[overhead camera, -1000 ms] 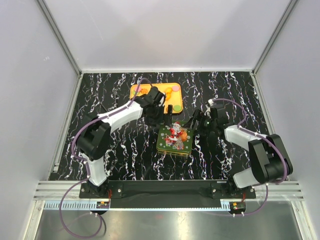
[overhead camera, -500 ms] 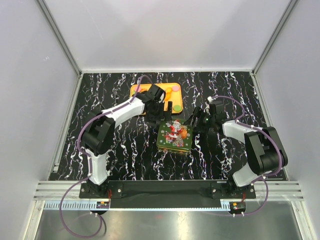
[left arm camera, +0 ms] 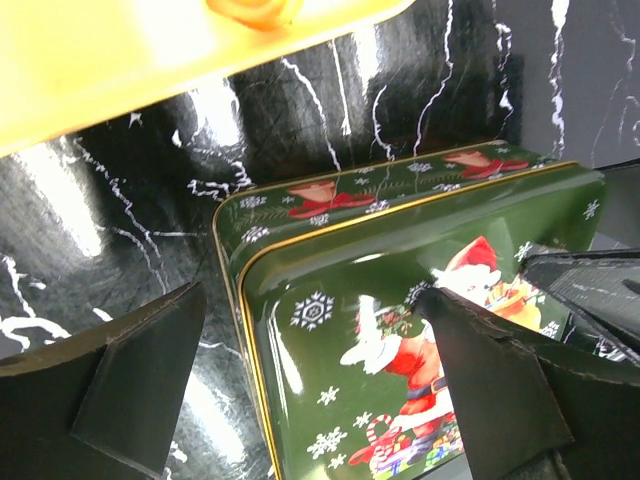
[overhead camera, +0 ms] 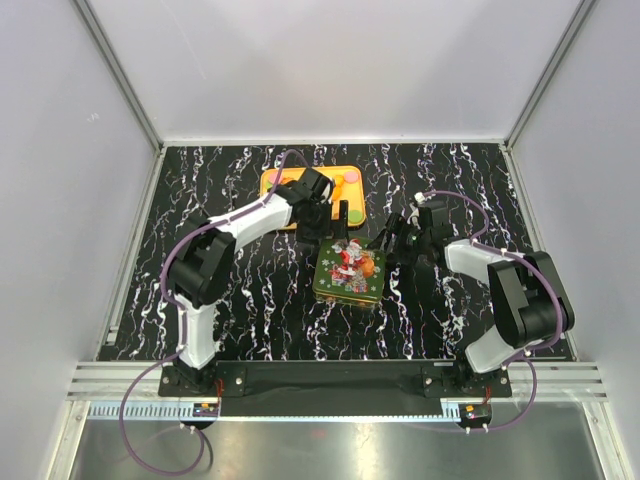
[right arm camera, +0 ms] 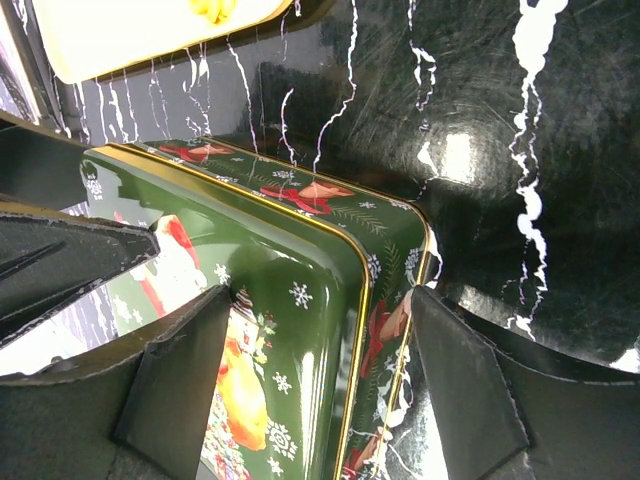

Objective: Pack the cookies

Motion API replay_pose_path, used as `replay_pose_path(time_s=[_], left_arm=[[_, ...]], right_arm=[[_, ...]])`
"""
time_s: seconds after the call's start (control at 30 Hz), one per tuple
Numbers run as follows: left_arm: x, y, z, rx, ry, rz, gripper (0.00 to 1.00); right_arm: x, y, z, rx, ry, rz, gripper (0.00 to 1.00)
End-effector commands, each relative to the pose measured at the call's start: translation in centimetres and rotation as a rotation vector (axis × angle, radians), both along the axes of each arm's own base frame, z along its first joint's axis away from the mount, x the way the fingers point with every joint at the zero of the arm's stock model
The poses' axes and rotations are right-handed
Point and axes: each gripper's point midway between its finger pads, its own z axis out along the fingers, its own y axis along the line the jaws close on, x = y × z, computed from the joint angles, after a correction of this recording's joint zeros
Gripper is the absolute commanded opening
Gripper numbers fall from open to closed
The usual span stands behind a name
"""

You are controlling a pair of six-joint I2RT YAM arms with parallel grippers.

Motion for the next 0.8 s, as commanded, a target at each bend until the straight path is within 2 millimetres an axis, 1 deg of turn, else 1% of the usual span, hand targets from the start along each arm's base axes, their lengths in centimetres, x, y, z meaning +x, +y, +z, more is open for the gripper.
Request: replay_pose_path(time_s=[0.0,0.07,0.17,0.27,0.3,0.33,0.37,0.43,0.47,0.53,0.57,0.6,0.63,0.67,0.7,0.73,0.77], left_arm=[[0.0,2.0,-4.3,0.094,0.038,0.043,0.98],[-0.1,2.0,-4.6,0.083,0.034,0.052,0.97],[-1.6,2.6,-6.2,0.077,0.067,0.074,0.95],[-1.9,2.6,-6.7,0.051,0.065,0.107,0.91],[-2.6,2.9,-7.3,0.052,0.089,0.127,0.9],[-2.8,2.9,-7.6,0.043,0.093,0.138,0.89],[-3.4,2.9,-8.2,0.031,0.102,0.147,0.88],[-3.8,2.3,-8.3,0.003,0.098,0.172,0.85],[-4.5,2.7,-9.0,0.015,0.109,0.184,0.84],[-5.1,2.2,-8.8,-0.006,0.11,0.216,0.81],[-5.8,2.3,-9.3,-0.022,0.115,0.229,0.79],[-6.3,1.9,-9.2,-0.043,0.125,0.254,0.77],[-6.2,1.2,-8.6,-0.08,0.102,0.263,0.76],[-7.1,1.2,-9.0,-0.079,0.115,0.266,0.74],[-7.7,0.4,-8.9,-0.092,0.12,0.268,0.71],[-7.8,-0.1,-8.5,-0.107,0.108,0.269,0.7],[-8.1,-0.3,-8.5,-0.105,0.105,0.269,0.69]], right_arm=[[0.5,-0.2,-0.6,-0.028,0.003,0.015,0.8],[0.4,-0.2,-0.8,-0.025,0.009,0.016,0.79],[0.2,-0.2,-1.1,-0.022,0.013,0.015,0.79],[0.2,0.0,-1.1,-0.014,0.014,0.018,0.78],[0.2,0.0,-1.2,-0.013,0.016,0.017,0.78],[0.2,0.1,-1.2,-0.012,0.018,0.02,0.77],[0.3,0.1,-1.3,-0.012,0.02,0.024,0.77],[0.5,0.3,-1.2,-0.01,0.024,0.028,0.77],[0.5,0.3,-1.3,-0.015,0.026,0.029,0.77],[0.9,0.4,-1.0,-0.018,0.023,0.03,0.77],[0.9,0.4,-0.9,-0.022,0.021,0.033,0.77],[1.1,0.4,-0.8,-0.025,0.023,0.033,0.77],[1.2,0.5,-0.6,-0.028,0.019,0.034,0.77],[1.5,0.4,-0.5,-0.03,0.015,0.036,0.77],[1.9,0.6,-0.2,-0.028,0.007,0.038,0.78],[2.2,0.6,0.0,-0.027,0.001,0.041,0.77],[1.8,0.6,-0.3,-0.034,0.024,0.048,0.78]])
